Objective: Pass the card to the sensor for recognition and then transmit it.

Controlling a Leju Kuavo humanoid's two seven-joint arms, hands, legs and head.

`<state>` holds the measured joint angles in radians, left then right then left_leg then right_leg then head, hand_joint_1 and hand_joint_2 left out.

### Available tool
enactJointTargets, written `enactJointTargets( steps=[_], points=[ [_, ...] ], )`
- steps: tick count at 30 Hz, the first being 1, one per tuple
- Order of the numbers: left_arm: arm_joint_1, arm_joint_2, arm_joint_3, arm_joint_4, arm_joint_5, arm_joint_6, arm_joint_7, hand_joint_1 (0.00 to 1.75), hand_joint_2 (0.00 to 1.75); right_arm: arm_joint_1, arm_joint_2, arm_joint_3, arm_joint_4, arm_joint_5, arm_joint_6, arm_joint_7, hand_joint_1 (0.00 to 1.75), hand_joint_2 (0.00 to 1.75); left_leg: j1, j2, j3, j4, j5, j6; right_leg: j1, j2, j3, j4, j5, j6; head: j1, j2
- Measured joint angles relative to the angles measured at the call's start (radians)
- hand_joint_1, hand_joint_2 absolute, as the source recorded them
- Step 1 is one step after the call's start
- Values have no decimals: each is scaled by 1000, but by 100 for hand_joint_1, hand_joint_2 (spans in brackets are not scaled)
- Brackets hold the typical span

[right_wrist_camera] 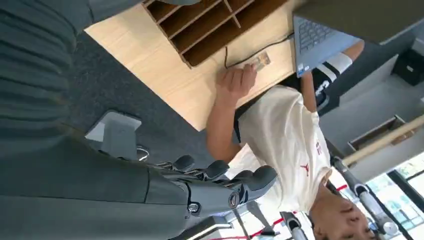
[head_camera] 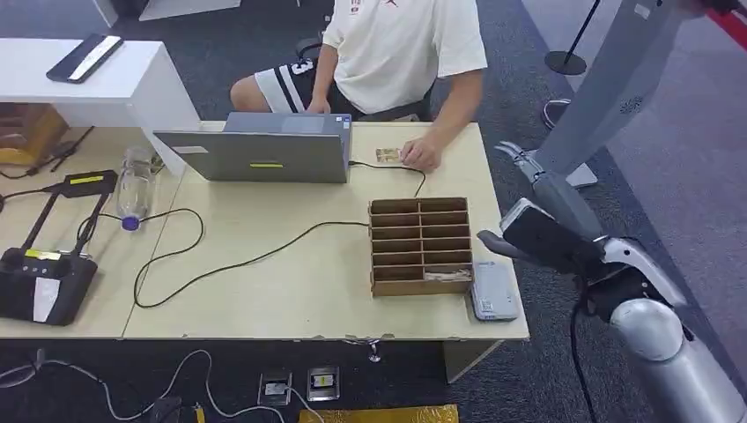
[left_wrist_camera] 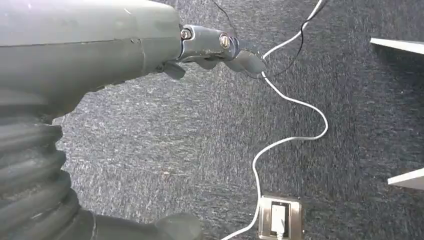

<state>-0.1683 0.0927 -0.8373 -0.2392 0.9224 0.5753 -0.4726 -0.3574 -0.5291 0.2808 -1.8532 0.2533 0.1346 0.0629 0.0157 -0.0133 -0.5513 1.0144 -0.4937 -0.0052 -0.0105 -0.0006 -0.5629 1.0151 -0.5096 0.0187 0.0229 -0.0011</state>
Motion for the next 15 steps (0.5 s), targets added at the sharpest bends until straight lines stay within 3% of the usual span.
enactJointTargets(
  steps=[15],
  points=[
    [0, 0, 0, 0, 1, 0, 0, 0, 175, 29, -60, -1, -68, 40, 50, 26, 0, 175, 0, 0, 0, 0, 0, 0, 0, 0, 0, 0, 0, 0, 0, 0]
  ],
)
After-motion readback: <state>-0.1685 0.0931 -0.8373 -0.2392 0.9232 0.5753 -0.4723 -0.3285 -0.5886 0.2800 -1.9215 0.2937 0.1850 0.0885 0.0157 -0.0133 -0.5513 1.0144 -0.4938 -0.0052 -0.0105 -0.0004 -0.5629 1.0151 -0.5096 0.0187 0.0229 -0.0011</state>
